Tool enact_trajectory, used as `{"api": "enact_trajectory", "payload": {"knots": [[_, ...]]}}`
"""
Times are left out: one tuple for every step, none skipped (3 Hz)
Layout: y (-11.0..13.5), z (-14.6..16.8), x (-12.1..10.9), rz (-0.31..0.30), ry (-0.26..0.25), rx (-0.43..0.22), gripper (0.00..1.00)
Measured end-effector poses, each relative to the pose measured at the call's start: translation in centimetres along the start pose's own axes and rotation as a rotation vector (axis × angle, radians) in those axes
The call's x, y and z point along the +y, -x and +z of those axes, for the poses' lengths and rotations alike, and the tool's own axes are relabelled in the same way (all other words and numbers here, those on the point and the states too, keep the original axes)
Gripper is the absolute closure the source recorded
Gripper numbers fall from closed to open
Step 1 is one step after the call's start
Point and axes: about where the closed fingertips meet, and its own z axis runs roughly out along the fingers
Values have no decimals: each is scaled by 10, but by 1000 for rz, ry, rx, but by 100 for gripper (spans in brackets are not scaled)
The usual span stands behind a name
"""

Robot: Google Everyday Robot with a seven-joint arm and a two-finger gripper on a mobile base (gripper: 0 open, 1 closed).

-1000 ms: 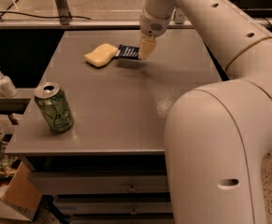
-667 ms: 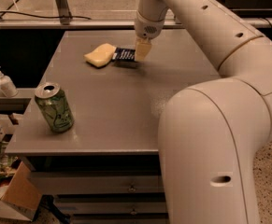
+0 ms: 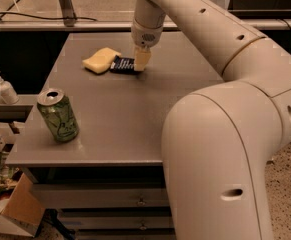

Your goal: Move rxbar blueberry near sponge

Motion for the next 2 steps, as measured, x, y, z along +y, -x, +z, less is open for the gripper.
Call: {"api": "enact_trajectory", "payload": {"knots": [[19,3,4,-19,8,-13,100],[33,3,5,-30,13,-26,83]]}}
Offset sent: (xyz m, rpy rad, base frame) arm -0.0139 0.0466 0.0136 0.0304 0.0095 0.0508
